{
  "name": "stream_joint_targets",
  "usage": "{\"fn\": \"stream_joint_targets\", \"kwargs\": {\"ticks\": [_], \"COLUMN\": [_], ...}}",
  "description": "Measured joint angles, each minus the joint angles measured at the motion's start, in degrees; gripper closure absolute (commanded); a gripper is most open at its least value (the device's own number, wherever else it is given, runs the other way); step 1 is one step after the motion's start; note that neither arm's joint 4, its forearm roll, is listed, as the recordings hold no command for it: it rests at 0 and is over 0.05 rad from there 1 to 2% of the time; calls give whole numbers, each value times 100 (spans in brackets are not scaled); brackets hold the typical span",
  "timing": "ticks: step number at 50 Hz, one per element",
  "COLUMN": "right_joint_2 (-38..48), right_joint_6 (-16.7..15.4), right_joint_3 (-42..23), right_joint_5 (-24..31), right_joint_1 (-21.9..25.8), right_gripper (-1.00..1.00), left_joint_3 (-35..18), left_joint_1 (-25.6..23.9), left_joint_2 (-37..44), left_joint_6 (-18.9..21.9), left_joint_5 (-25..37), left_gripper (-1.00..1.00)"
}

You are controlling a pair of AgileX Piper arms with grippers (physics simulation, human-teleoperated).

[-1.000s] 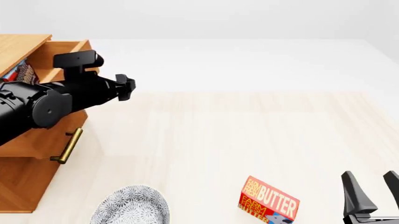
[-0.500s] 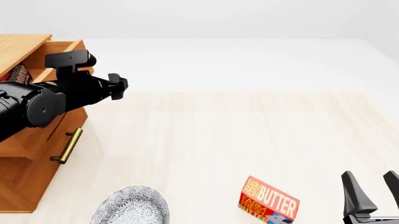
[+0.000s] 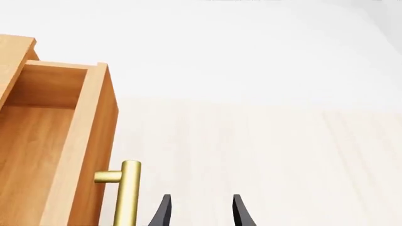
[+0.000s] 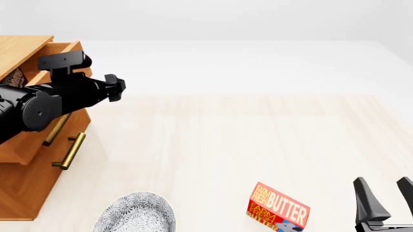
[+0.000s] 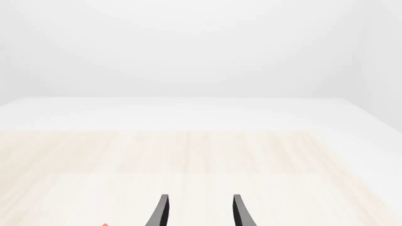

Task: Put the chocolate pudding in the top drawer of the cabinet and close it.

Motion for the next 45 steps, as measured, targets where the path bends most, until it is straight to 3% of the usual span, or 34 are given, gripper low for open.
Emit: {"fn": "stream_joint_targets", "kwargs": {"ticks": [45], "right_joint_2": [0], "right_joint_6": [0], "right_joint_3": [0], "right_joint_5": [0], "right_joint_1": [0], "right_gripper": [-100], "left_joint_3": [-44], "left_joint_1": [482], "left_joint_2": [39], "left_joint_6": [110], "left_joint_5": [35], "left_gripper": [-100]}}
